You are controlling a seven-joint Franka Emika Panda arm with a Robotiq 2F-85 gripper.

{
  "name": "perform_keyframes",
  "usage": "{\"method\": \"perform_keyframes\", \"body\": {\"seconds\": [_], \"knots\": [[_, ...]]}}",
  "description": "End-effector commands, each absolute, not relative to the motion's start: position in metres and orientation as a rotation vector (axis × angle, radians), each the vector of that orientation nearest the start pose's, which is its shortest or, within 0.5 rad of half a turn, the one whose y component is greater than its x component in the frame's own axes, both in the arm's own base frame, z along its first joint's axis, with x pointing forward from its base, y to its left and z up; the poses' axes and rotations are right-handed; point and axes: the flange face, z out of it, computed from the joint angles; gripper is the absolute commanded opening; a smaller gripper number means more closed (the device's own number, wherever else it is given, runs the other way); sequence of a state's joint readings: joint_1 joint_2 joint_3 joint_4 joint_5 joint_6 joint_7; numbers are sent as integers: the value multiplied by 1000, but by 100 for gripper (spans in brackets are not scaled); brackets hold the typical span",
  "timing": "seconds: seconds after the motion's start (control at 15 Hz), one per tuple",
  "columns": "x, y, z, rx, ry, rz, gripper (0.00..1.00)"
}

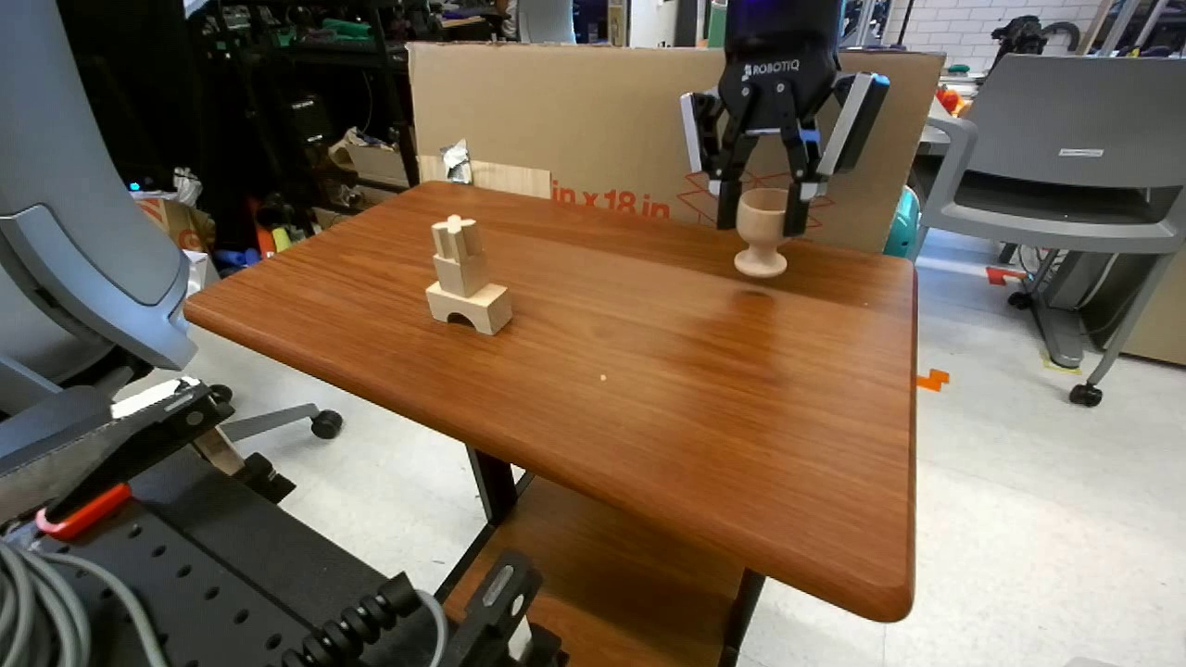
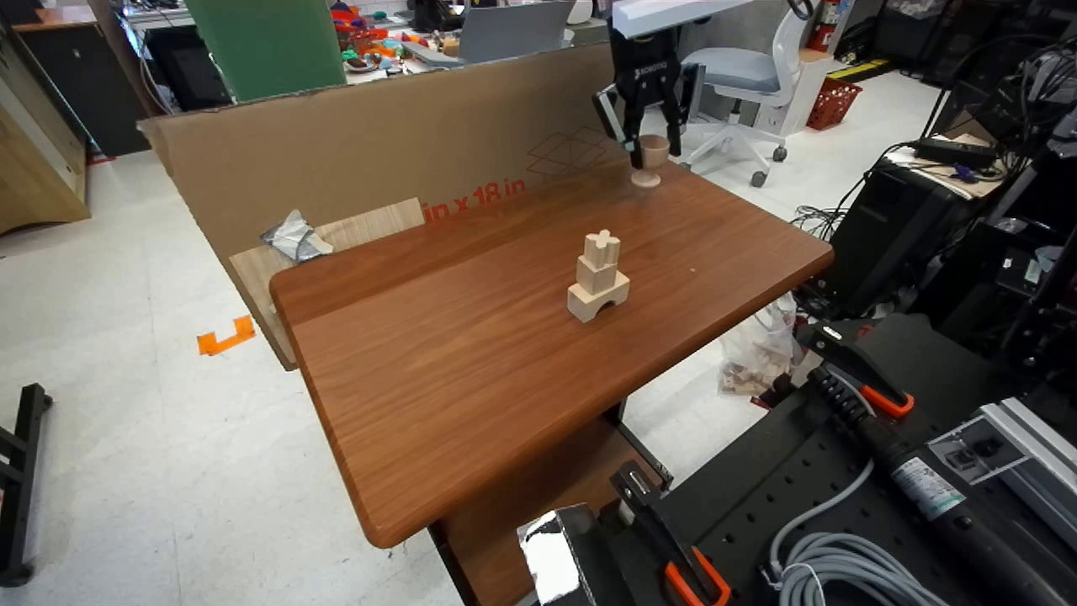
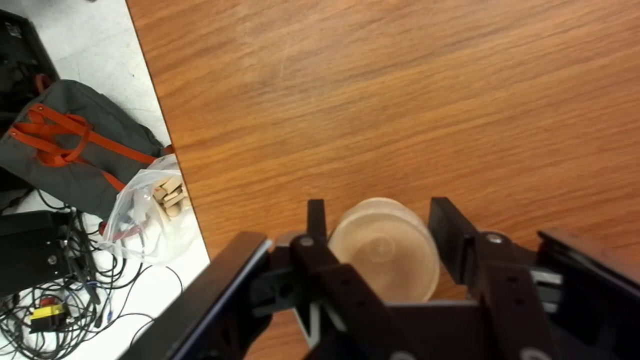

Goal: Pick up the wooden wine cup from the table and put it on top of the stack of wooden blocks.

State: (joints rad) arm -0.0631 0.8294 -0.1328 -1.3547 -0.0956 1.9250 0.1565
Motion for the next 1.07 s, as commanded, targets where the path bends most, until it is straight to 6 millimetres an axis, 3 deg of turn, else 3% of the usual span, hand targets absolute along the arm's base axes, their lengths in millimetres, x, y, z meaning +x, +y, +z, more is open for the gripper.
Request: {"method": "perform_keyframes", "body": {"seconds": [0.0,0.47,0.73,1.0], "knots": [[670,-111,242,-3267,378,410,29],[631,-54,277,-3264,254,281,29],[610,-17,284,-3257,160,236,29],[593,4,287,-3243,124,212,29]]}}
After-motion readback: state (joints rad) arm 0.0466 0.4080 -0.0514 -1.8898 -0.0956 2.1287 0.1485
